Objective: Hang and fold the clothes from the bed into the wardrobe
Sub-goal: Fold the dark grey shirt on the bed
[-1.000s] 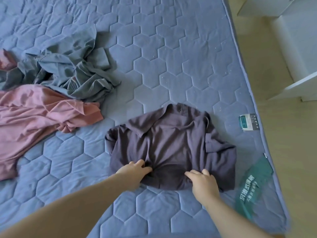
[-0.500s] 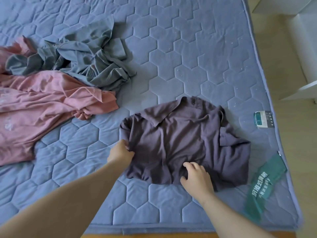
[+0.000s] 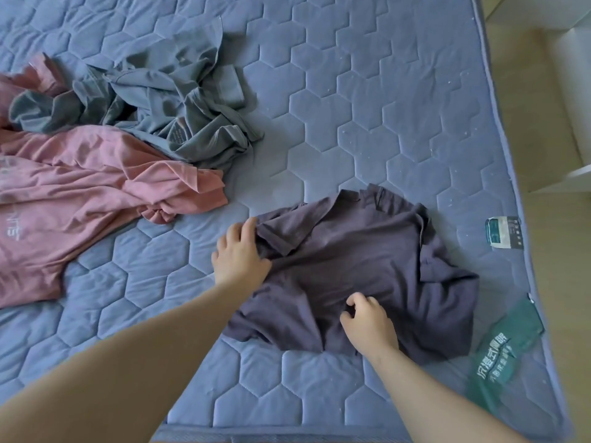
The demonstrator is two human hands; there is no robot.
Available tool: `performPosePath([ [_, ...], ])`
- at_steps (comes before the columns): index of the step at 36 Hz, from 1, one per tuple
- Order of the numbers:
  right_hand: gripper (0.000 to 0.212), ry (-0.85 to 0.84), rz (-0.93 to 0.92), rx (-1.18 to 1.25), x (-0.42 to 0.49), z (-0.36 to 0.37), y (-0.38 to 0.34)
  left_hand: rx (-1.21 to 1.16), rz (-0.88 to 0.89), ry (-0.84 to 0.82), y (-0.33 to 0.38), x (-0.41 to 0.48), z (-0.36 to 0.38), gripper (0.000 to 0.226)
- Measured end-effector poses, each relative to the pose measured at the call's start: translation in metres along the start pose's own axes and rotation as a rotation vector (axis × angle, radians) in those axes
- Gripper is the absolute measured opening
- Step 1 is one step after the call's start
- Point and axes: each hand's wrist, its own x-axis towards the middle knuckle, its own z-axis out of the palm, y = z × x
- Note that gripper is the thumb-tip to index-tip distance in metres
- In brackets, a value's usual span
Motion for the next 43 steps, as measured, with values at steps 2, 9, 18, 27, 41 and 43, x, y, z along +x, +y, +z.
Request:
performPosePath([
  [2, 0.025, 0.018, 0.003, 0.036, 0.004, -0.003, 0.000, 0.146, 0.123, -0.019, 0.008, 0.010, 0.003, 0.077],
  [9, 0.017, 0.120, 0.119, 0.199, 0.022, -0.022, 0.021, 0.446, 0.263, -0.086, 0.003, 0.044, 0.005, 0.037],
  [18, 0.026, 0.316, 0.181, 0.152, 0.048, -0.052, 0.061, -0.300, -0.499, 0.287, 0.020, 0.078, -0.007, 0.036],
  [27, 0.071, 0.371, 0.147, 0.094, 0.088, -0.109, 0.097, 0.186, 0.160, 0.075, 0.066, 0.064, 0.026, 0.069],
  [41, 0.016, 0.217, 0.359, 0.441, 0.047, -0.046, 0.089, 0.543, 0.603, -0.149, 0.116, 0.065, 0.061, 0.071],
  [43, 0.018, 0.159, 0.422, 0.491, 0.038, -0.031, 0.089, 0.566, 0.624, -0.138, 0.125, 0.070, 0.062, 0.075],
])
